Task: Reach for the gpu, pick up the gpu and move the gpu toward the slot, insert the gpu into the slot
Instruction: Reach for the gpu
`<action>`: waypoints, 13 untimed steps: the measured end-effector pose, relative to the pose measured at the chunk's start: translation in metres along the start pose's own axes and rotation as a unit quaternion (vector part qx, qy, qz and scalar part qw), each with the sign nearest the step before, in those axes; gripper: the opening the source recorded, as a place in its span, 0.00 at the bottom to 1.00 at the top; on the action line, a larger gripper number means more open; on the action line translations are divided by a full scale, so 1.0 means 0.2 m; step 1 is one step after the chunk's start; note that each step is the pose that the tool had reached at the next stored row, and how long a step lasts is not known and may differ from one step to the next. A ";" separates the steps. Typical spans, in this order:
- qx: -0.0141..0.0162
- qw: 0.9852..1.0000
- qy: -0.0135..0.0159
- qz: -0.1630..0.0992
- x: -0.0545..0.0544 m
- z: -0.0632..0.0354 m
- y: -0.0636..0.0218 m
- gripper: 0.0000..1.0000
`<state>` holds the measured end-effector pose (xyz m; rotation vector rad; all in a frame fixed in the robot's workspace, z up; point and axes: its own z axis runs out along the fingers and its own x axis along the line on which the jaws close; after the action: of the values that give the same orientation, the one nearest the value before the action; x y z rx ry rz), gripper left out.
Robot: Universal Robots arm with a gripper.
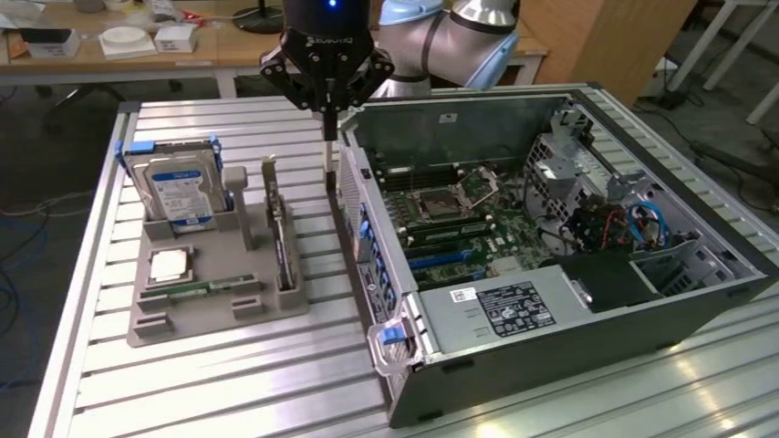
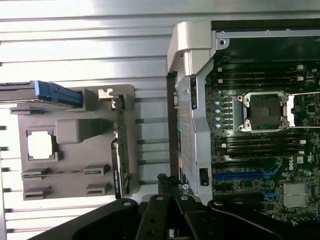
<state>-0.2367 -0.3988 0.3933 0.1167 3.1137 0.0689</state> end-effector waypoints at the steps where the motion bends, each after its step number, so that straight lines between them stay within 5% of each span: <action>1: 0.000 1.000 0.000 0.000 0.01 0.000 -0.001 0.10; 13: 0.000 1.000 0.000 0.000 0.11 -0.003 -0.008 0.10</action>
<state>-0.2594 -0.3988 0.3933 0.1167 3.1137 0.0688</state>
